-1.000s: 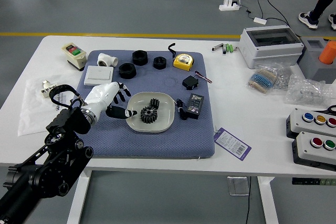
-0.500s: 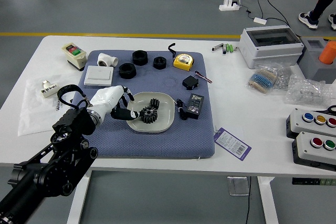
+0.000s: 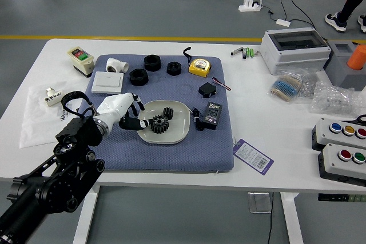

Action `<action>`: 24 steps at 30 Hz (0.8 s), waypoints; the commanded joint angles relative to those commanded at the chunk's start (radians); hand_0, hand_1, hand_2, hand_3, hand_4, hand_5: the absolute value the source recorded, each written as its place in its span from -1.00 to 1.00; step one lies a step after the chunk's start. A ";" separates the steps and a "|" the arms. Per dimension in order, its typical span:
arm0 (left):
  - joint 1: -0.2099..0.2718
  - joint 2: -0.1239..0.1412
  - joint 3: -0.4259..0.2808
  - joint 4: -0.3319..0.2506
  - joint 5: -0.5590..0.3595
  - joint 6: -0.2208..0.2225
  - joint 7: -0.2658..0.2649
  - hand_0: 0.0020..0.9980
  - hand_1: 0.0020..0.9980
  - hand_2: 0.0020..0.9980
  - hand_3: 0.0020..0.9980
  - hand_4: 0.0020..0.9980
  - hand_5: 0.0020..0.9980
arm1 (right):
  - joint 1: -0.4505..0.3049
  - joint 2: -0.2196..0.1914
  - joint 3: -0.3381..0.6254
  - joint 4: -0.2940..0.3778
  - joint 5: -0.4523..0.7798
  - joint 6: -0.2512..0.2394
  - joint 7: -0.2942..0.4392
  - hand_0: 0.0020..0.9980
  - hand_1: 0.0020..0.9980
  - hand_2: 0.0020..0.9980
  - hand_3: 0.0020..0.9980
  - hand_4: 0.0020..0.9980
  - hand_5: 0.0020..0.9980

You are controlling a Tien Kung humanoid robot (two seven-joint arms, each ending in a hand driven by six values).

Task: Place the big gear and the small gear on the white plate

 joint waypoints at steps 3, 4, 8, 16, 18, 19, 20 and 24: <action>0.000 0.002 0.002 -0.002 0.000 -0.014 -0.005 -0.52 -0.31 -0.11 0.12 0.18 -1.00 | 0.001 -0.001 0.003 0.000 -0.001 0.000 0.000 0.37 0.42 0.50 0.13 0.59 0.28; -0.001 0.003 0.004 -0.004 0.000 -0.019 -0.007 -0.52 -0.31 -0.11 0.12 0.18 -1.00 | 0.001 -0.001 0.004 0.000 -0.001 0.000 0.000 0.37 0.42 0.50 0.13 0.59 0.28; -0.003 0.006 0.007 -0.012 0.000 -0.033 -0.011 -0.54 -0.32 -0.13 0.10 0.25 -1.00 | 0.003 -0.001 0.008 0.000 -0.001 0.000 0.000 0.38 0.42 0.50 0.13 0.59 0.29; -0.002 0.014 0.006 -0.030 0.000 -0.062 -0.010 -0.55 -0.33 -0.15 0.08 0.28 -1.00 | 0.006 -0.002 0.010 0.000 -0.002 0.000 0.000 0.38 0.42 0.50 0.13 0.59 0.29; -0.002 0.014 0.003 -0.034 0.000 -0.066 -0.010 -0.55 -0.33 -0.15 0.08 0.28 -1.00 | 0.006 -0.002 0.010 0.000 -0.002 0.000 0.000 0.38 0.42 0.50 0.13 0.59 0.29; -0.002 0.014 0.002 -0.035 0.000 -0.067 -0.010 -0.56 -0.34 -0.16 0.08 0.28 -1.00 | 0.006 -0.002 0.010 -0.001 -0.001 0.000 0.000 0.38 0.42 0.50 0.13 0.59 0.29; -0.003 0.015 0.001 -0.036 0.000 -0.069 -0.010 -0.56 -0.34 -0.16 0.08 0.28 -1.00 | 0.007 -0.002 0.010 -0.001 -0.001 0.000 0.000 0.38 0.42 0.50 0.13 0.59 0.29; -0.004 0.017 0.003 -0.038 0.000 -0.075 -0.010 -0.56 -0.34 -0.16 0.08 0.28 -1.00 | 0.008 -0.004 0.011 -0.001 -0.001 0.000 0.001 0.38 0.42 0.50 0.13 0.59 0.29</action>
